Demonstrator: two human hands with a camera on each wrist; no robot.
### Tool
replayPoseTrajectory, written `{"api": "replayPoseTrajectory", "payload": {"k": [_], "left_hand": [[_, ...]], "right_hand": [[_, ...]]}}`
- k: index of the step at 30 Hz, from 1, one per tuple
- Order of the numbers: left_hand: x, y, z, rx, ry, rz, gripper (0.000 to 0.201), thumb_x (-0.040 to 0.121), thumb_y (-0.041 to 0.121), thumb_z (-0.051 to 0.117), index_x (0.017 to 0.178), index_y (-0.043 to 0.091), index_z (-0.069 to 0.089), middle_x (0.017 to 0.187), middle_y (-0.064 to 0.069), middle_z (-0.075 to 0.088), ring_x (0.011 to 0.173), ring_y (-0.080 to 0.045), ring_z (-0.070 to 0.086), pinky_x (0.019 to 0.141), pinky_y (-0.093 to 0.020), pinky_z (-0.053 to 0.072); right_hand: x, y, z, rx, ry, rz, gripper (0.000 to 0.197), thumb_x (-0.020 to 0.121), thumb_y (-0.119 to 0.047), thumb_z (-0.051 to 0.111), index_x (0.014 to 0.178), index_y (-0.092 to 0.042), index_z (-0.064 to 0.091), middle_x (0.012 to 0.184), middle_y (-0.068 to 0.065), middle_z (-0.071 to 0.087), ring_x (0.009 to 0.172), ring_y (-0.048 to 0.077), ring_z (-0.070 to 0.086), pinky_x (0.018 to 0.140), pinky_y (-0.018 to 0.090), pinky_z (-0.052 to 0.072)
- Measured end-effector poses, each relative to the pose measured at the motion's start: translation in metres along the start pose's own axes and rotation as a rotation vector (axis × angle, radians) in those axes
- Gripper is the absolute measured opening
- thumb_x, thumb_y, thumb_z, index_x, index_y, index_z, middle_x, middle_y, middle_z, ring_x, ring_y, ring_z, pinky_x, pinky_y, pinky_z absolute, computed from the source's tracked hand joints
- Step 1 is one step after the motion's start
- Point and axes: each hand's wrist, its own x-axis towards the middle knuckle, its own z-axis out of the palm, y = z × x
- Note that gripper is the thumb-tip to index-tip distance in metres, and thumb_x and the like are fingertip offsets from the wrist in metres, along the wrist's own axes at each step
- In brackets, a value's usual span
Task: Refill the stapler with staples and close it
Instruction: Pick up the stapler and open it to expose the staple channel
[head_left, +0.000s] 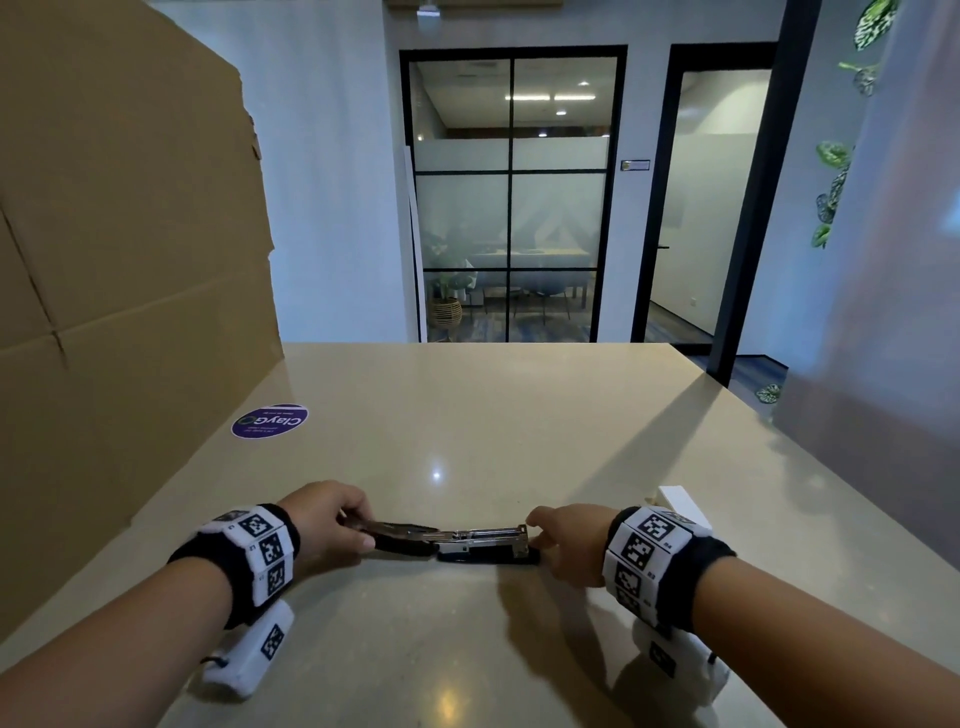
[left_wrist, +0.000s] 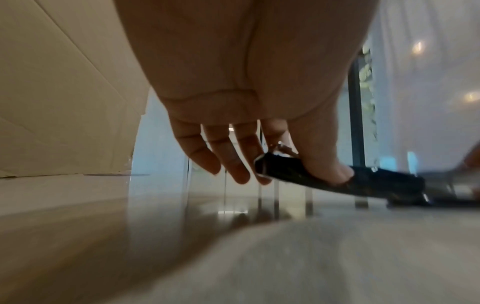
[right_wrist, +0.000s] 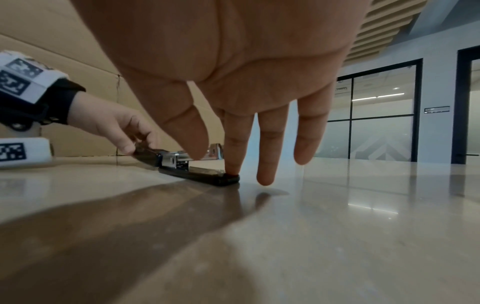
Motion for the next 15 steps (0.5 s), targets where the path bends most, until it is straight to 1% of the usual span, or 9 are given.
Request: {"api": "replayPoseTrajectory", "payload": {"k": [2,4,8,11,13,15], "left_hand": [[0.001,0.003,0.006,0.073,-0.053,-0.016,0.023,0.074,0.033,0.077,0.093,0.021,0.071,0.099,0.003,0.07,0.094,-0.015,0.065,0.086,-0.027,0.051],[0.003,0.006,0.007,0.127,-0.086,-0.018,0.024,0.074,0.034,0.076,0.094,0.022,0.071,0.102,0.003,0.07,0.097,-0.016,0.065,0.089,-0.029,0.052],[0.006,0.012,0.004,0.185,-0.13,-0.029,0.023,0.076,0.033,0.075,0.094,0.021,0.069,0.104,0.001,0.071,0.099,-0.018,0.066,0.088,-0.03,0.052],[0.008,0.015,0.003,0.22,-0.161,-0.024,0.024,0.076,0.032,0.074,0.097,0.021,0.069,0.099,0.004,0.069,0.1,-0.017,0.065,0.087,-0.029,0.051],[0.009,0.016,0.002,0.237,-0.175,-0.015,0.021,0.076,0.032,0.074,0.094,0.024,0.067,0.098,0.006,0.066,0.099,-0.017,0.064,0.087,-0.028,0.05],[0.01,0.018,0.002,0.24,-0.185,-0.012,0.025,0.075,0.032,0.074,0.097,0.023,0.067,0.097,0.007,0.065,0.096,-0.015,0.063,0.087,-0.028,0.049]], "right_hand": [[-0.001,0.003,0.001,0.01,-0.005,0.001,0.048,0.09,-0.018,0.046,0.136,-0.017,0.039,0.133,0.003,0.06,0.121,0.027,0.056,0.101,0.04,0.047],[-0.002,0.004,0.001,0.016,-0.008,-0.003,0.048,0.09,-0.019,0.046,0.137,-0.018,0.038,0.133,0.005,0.059,0.121,0.027,0.055,0.101,0.04,0.047],[-0.005,0.003,0.001,0.026,0.0,-0.009,0.049,0.092,-0.024,0.046,0.14,-0.02,0.036,0.134,0.006,0.058,0.122,0.027,0.054,0.102,0.038,0.046],[-0.005,0.003,0.001,0.036,0.01,-0.017,0.047,0.092,-0.024,0.046,0.138,-0.02,0.038,0.134,0.005,0.059,0.123,0.027,0.054,0.102,0.039,0.045],[-0.004,0.003,0.001,0.04,0.011,-0.018,0.048,0.092,-0.023,0.046,0.139,-0.02,0.037,0.135,0.004,0.058,0.124,0.026,0.054,0.102,0.037,0.045],[-0.003,0.003,0.001,0.048,0.008,-0.02,0.049,0.092,-0.023,0.046,0.14,-0.021,0.036,0.136,0.004,0.058,0.124,0.026,0.053,0.103,0.036,0.044]]}}
